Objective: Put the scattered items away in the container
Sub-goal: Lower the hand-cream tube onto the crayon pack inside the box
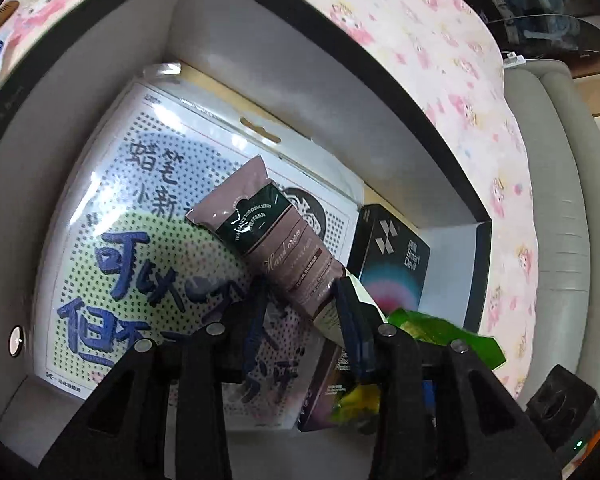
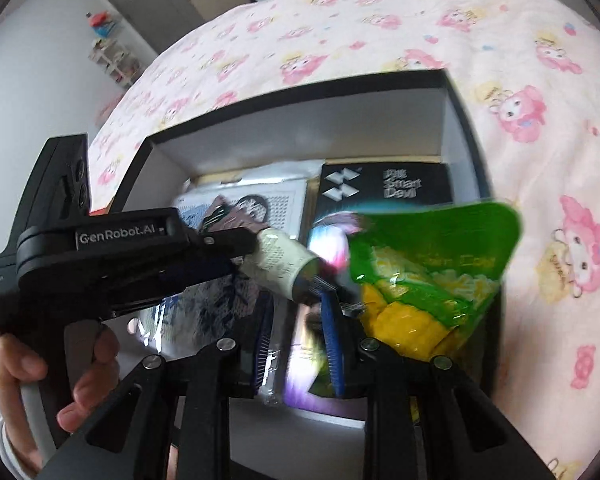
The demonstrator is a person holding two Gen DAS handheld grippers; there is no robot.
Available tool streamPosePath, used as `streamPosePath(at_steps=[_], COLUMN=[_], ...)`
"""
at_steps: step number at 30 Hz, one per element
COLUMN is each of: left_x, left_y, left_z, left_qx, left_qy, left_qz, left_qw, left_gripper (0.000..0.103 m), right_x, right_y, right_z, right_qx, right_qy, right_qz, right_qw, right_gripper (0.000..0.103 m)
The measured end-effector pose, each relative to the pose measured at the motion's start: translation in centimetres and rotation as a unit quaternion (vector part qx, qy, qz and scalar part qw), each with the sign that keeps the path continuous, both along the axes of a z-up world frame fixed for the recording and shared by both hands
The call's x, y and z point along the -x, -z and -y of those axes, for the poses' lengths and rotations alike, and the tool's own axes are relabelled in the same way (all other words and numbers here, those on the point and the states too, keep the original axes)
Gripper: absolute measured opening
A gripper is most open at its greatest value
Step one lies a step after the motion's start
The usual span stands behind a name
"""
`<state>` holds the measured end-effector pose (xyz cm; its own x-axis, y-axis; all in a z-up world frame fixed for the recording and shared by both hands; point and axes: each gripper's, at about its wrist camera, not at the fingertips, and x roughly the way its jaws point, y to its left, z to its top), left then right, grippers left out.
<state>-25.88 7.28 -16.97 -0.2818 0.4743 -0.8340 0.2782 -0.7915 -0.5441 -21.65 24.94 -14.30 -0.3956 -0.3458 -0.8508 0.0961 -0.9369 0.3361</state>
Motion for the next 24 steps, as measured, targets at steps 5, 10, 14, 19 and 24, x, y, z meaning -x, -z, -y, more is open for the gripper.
streamPosePath(at_steps=[5,10,14,19,24], left_x=[-1.2,-2.2,-2.2,-1.3,-1.6], left_y=[-0.8,-1.7,-2.2,-1.8,-1.7], left_z=[0.9,1.9,3.0,2.0,0.6], left_qx=[0.012,0.027,0.02,0.041,0.063], left_qy=[-0.014,-0.03,-0.01,0.043,0.064], left_qz=[-0.005,-0.006,-0.01,0.0,-0.003], left_qw=[0.9998,0.9992,0.9997,0.9982,0.996], left_gripper=[0.036,0.03,0.03,0.03,0.031], right_x=[0.2,1.7,3.7,2.6,1.1], right_y=[-0.2,-0.9,-1.8,-1.5,-0.4], right_z=[0.4,2.3,3.4,2.2,3.9], right_qx=[-0.034,-0.054,-0.089,-0.026,-0.078], right_qy=[-0.003,-0.032,-0.024,-0.03,-0.096], right_qz=[0.002,0.013,-0.002,0.008,0.019], right_qw=[0.999,0.998,0.996,0.999,0.992], right_gripper=[0.019,0.02,0.02,0.022,0.023])
